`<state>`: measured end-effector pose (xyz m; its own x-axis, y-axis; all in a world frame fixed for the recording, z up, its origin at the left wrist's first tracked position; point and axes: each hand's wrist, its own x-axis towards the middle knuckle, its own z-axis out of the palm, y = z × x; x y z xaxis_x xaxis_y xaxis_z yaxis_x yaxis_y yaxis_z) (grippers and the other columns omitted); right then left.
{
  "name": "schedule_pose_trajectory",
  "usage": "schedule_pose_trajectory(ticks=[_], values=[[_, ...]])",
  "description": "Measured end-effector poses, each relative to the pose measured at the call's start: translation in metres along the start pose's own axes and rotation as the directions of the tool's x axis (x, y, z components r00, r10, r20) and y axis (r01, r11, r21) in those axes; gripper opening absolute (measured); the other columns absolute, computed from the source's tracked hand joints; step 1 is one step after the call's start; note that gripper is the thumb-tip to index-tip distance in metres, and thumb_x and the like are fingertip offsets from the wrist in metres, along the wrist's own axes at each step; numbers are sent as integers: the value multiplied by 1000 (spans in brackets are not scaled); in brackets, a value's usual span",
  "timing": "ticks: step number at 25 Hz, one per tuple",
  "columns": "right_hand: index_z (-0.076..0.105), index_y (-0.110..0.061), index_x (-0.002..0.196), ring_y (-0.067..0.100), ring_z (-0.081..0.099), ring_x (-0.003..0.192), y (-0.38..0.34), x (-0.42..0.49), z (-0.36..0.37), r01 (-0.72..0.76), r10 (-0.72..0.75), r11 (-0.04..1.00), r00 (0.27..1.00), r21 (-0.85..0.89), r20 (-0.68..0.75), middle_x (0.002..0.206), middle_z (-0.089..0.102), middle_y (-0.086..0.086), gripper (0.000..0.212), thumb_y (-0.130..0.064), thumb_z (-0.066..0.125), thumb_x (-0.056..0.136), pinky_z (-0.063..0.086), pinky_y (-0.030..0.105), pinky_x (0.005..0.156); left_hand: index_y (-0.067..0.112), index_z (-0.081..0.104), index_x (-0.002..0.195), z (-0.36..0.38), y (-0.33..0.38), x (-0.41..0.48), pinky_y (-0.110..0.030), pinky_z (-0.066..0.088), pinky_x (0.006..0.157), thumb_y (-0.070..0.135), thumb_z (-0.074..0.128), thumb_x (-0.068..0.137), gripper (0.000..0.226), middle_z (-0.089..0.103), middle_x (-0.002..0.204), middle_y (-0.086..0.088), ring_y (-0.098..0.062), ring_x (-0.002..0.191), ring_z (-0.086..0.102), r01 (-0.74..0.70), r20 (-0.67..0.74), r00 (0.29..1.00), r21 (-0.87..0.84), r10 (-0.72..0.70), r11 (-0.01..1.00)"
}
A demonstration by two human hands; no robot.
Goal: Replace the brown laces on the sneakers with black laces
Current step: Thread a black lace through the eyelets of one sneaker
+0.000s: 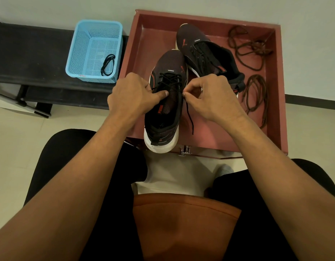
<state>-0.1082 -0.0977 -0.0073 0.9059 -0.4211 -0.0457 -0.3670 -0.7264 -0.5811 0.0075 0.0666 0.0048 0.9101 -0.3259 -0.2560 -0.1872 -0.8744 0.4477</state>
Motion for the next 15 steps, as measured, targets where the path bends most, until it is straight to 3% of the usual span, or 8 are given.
schedule_pose_trajectory(ticks=[5, 9, 11, 13, 15], values=[[79, -30, 90, 15, 71, 82, 3, -1, 0, -33, 36, 994, 999, -101, 33, 83, 73, -8, 8, -32, 72, 93, 62, 40, 82, 15, 53, 54, 0, -6, 7, -46, 59, 85, 60, 81, 77, 58, 61, 58, 5, -22, 75, 72, 18, 47, 999, -48, -16, 999], [79, -27, 89, 14, 70, 81, 4, -1, 0, -42, 50, 992, 997, -120, 63, 82, 72, -8, 8, -31, 72, 93, 61, 36, 82, 17, 55, 56, 2, -7, 8, -47, 60, 85, 61, 81, 77, 55, 62, 60, 5, -23, 76, 72, -6, 58, 998, -48, 9, 999], [77, -27, 87, 11, 68, 77, 3, 0, -2, -36, 42, 995, 997, -96, 60, 80, 69, -10, 8, -29, 71, 92, 59, 34, 81, 23, 59, 70, 0, -8, 9, -44, 60, 81, 74, 80, 69, 56, 67, 68, 5, -23, 79, 73, -35, 61, 997, -44, 38, 998], [77, -25, 87, 8, 65, 74, 2, 0, -3, -39, 43, 996, 998, -78, 52, 75, 65, -14, 9, -28, 71, 92, 57, 31, 79, 26, 63, 98, -6, -11, 10, -38, 59, 72, 87, 72, 66, 69, 73, 76, 2, -20, 72, 73, -49, 78, 995, -167, 63, 985], [77, -25, 86, 8, 65, 74, 1, -1, -3, -30, 34, 997, 998, -72, 50, 72, 64, -17, 9, -27, 70, 92, 57, 31, 79, 20, 69, 109, -13, -16, 14, -26, 52, 56, 74, 62, 89, 58, 74, 69, -2, -15, 55, 67, -88, 120, 985, -277, 126, 957]])
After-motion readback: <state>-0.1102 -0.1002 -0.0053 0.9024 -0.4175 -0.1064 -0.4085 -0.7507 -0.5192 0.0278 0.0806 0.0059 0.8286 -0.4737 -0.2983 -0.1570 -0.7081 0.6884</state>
